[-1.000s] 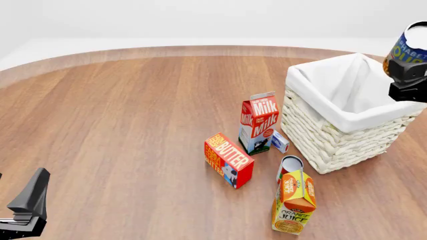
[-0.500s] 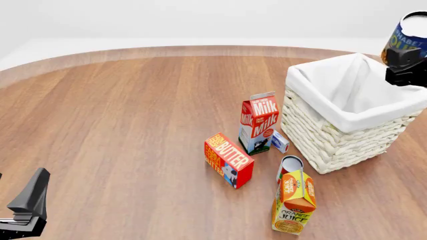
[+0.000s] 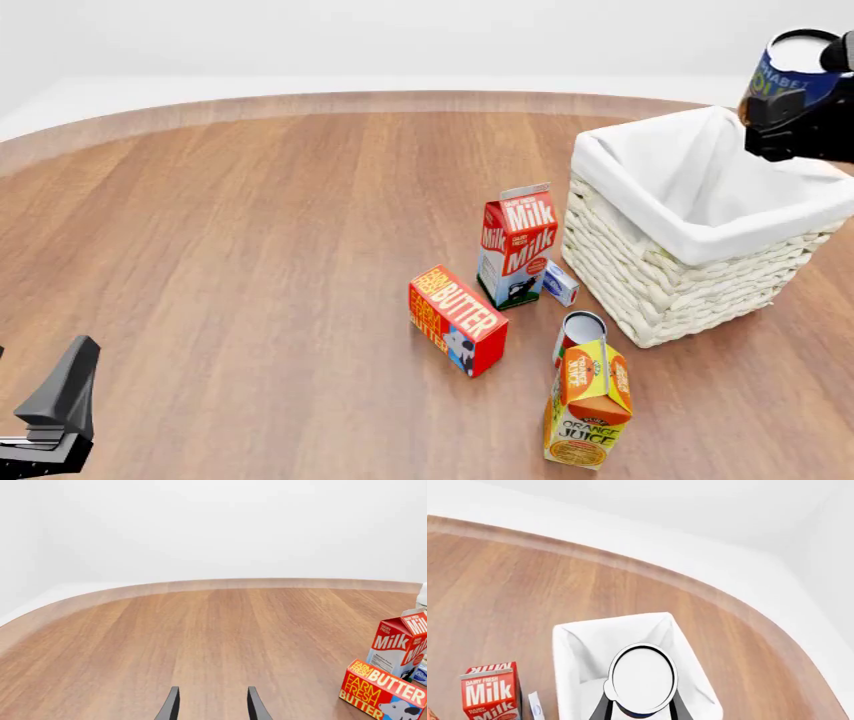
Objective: Pick up the alphabet soup, and put it in the basket.
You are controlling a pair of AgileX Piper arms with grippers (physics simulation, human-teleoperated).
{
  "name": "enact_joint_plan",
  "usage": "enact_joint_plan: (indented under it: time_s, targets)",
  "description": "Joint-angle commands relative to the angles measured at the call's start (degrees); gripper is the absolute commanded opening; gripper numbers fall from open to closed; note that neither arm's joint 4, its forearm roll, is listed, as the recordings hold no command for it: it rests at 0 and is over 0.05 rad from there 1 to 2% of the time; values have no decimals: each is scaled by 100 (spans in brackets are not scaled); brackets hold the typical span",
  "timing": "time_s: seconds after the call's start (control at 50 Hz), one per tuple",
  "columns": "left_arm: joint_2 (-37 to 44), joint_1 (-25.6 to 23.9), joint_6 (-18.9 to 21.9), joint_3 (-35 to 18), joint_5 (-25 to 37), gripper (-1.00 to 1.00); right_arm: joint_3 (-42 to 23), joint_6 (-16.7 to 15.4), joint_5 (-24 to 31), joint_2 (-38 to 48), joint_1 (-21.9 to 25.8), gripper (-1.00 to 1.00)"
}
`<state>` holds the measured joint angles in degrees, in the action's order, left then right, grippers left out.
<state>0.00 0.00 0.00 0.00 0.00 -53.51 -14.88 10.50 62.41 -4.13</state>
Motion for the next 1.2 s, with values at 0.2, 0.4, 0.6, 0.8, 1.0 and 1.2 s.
enact_joint_plan:
  time_s: [0.2, 0.4, 0.6, 0.8, 1.0, 1.2]
  targets:
    - [0, 0, 0, 0, 0, 100, -535, 56, 351, 532, 73, -100]
    - [0, 0, 0, 0, 0, 100, -726, 54, 484, 899, 7, -100]
    - [0, 0, 0, 0, 0, 100, -853, -29, 568, 1071, -20, -100]
    - [0, 0, 0, 0, 0, 100, -970, -77, 673, 1267, -8, -100]
    - [0, 0, 0, 0, 0, 100, -1157, -149, 858, 1534, 39, -100]
    - [0, 0, 0, 0, 0, 100, -1375, -249, 973, 1905, -3, -100]
